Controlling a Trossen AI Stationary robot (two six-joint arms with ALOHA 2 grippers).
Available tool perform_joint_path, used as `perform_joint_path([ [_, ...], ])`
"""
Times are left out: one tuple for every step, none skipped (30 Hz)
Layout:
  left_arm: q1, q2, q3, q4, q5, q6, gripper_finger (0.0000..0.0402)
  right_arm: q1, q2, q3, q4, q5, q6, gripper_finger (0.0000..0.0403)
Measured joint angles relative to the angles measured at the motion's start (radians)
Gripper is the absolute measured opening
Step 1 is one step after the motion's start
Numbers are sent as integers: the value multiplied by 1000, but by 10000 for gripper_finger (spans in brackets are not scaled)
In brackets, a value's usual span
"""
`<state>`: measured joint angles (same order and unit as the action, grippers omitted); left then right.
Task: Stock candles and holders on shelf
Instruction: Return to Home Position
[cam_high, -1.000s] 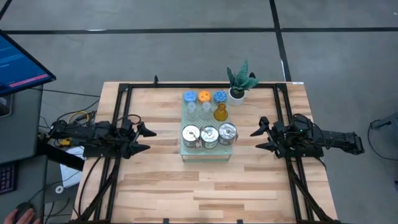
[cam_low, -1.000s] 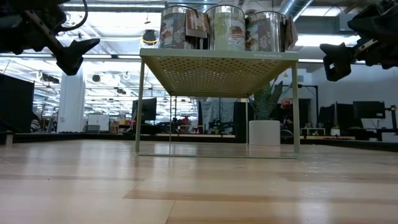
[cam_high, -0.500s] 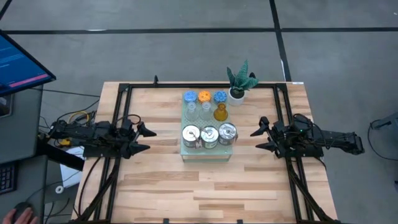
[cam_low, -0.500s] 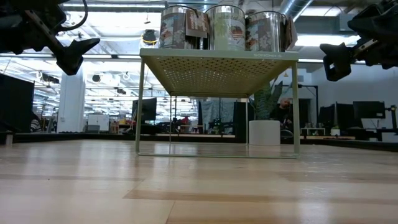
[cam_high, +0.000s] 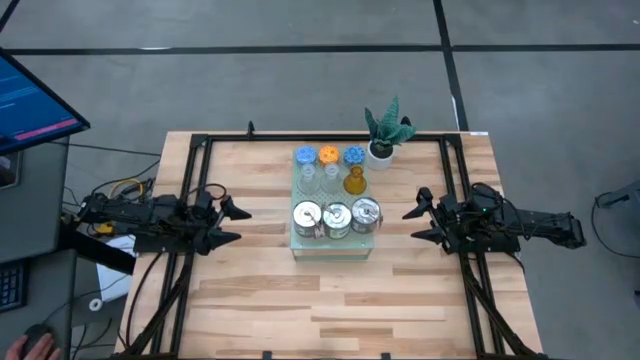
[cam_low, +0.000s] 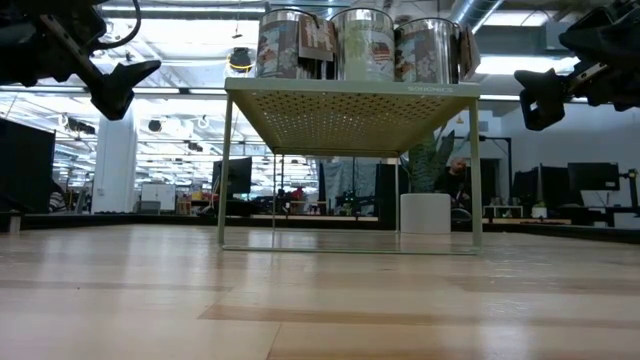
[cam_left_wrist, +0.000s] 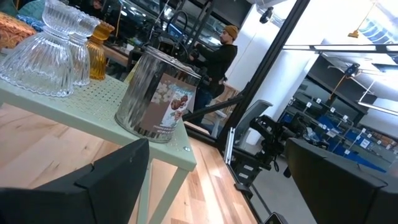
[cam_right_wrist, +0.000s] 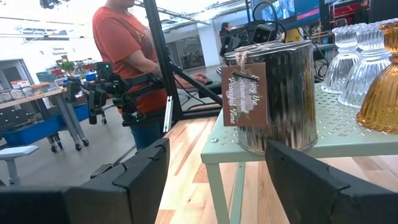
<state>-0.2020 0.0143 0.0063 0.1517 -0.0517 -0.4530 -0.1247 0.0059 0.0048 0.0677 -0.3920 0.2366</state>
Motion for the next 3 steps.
perform_joint_path([
  [0,0,0,1,0,0,375,0,0,0,0,0,0,256],
  [0,0,0,3,0,0,375,0,0,0,0,0,0,256],
  [0,0,0,4,0,0,375,0,0,0,0,0,0,256],
])
